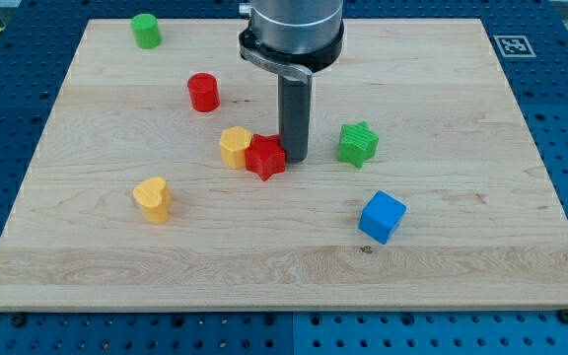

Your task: Slightly move down the red star at the bottom right of the hexagon

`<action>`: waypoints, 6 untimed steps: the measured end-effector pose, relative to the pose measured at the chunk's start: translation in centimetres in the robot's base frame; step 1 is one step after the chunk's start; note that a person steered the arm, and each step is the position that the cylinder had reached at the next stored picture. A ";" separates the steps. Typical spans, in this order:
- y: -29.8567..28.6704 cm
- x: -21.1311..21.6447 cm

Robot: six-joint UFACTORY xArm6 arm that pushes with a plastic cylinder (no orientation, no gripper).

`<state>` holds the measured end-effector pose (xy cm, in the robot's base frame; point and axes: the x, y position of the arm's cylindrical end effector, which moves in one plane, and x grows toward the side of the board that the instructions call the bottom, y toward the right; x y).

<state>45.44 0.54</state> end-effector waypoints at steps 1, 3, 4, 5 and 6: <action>0.5 3.8; -1.6 11.5; -6.1 12.5; -11.1 12.6; -15.0 12.6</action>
